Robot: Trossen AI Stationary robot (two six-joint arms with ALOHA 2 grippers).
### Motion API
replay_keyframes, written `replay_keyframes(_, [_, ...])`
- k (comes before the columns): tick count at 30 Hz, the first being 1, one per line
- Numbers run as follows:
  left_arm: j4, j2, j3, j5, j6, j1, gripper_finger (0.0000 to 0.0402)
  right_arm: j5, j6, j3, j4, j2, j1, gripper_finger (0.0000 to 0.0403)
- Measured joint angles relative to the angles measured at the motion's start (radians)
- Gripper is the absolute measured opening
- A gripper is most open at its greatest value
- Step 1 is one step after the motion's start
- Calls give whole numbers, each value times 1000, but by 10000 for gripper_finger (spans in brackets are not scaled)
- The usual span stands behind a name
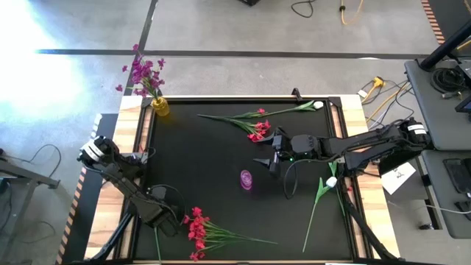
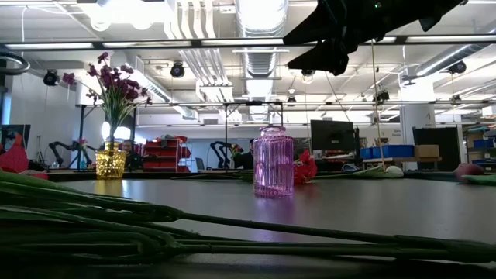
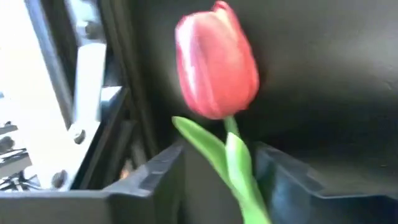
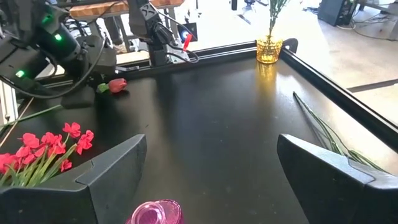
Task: Sort flowers into vase by color
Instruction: Put the left dark red tulip into the yellow vase
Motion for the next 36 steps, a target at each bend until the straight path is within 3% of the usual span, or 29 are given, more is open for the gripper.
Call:
replay_keyframes(5, [59,-20,-49,-10,-27,3,77,0,5,0,-2,0,0,350])
replay_keyframes(9, [61,-42,-59,-114,-12,11,11,0,9,0,-7,0,0,344])
replay_keyframes(15, [-58,-153,-57,-775,48,83,7,1,-3,0,2,0,0,335])
replay_keyframes(19, [-87,-243,-71,-1222,187,200,3,2,-8,0,2,0,0,329])
replay_keyframes(26, [-87,-393,-78,-1768,595,508,1,2,-8,0,-8,0,0,327])
replay_keyframes(27, [-88,-412,-73,-1812,642,553,1,2,-7,0,-8,0,0,327])
replay_keyframes(31, [-87,-484,-45,-1826,795,792,0,1,0,-2,-8,0,0,327])
replay_keyframes(36, [-83,-508,-38,-1826,853,1048,0,2,-31,-2,-3,0,0,327])
